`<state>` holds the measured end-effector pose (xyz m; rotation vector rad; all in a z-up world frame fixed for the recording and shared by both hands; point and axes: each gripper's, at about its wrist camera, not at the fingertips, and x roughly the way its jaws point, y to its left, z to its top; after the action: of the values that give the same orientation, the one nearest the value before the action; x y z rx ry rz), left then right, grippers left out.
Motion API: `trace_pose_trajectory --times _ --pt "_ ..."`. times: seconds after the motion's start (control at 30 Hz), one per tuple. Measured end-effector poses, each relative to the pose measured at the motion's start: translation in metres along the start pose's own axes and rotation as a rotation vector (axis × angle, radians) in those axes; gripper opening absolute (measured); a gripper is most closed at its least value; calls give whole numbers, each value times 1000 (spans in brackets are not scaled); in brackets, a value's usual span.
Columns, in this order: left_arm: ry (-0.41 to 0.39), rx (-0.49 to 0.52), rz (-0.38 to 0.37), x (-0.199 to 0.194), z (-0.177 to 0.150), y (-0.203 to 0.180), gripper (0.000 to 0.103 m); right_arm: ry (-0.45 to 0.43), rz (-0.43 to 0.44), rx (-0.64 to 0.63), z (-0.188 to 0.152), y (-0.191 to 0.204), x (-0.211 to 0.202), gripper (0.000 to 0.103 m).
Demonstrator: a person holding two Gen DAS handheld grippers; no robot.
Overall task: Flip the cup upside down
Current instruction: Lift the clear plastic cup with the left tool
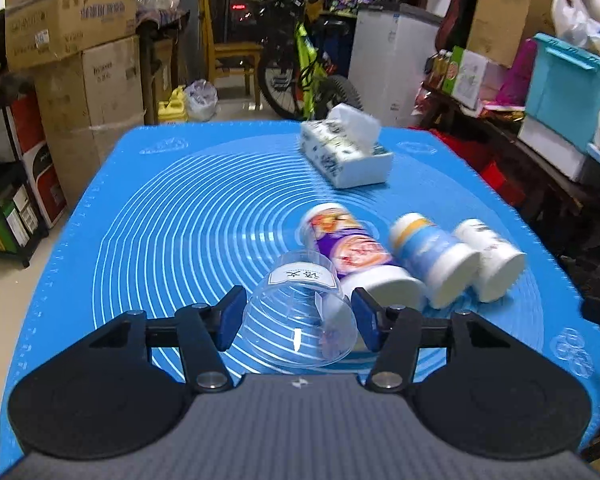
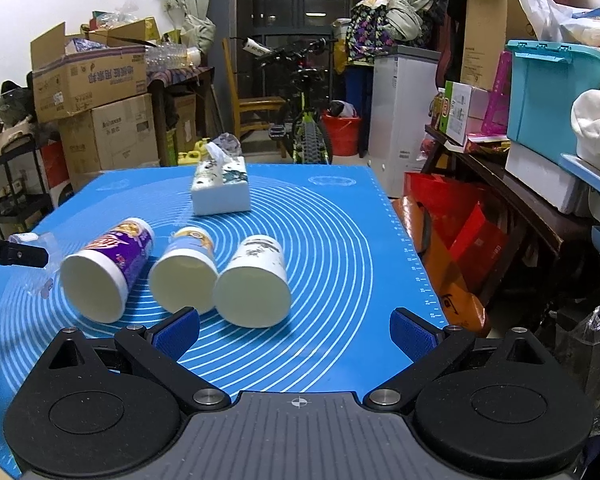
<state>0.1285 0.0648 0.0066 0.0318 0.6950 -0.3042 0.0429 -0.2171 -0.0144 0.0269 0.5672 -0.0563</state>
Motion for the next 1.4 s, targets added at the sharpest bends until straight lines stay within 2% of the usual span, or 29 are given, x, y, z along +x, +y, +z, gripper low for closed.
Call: trace_pose_trajectory --times 0.2,0.5,0.73,0.83,0.93,1.0,1.07,1.4 --pt "-25 55 -24 -22 -19 -41 59 1 20 -12 -3 1 -14 100" --pt "0 26 -73 -7 -49 -81 59 48 27 -16 -15 -7 -16 100" --pt "63 -16 -21 12 -63 -93 59 93 32 -6 -23 -8 -7 100" --pt "60 -17 -11 10 -65 -95 61 105 36 -12 -26 -5 -4 100" --pt "73 -31 -13 10 -66 -92 64 113 39 -18 -26 -3 -2 100" --pt "80 -35 -15 10 -67 -92 78 115 43 -21 -26 -2 -2 100" --pt "77 -28 -16 8 -67 -92 86 118 43 -24 -27 0 -2 100" --pt "82 -4 -22 2 -66 -93 92 127 52 -26 -22 4 -4 100"
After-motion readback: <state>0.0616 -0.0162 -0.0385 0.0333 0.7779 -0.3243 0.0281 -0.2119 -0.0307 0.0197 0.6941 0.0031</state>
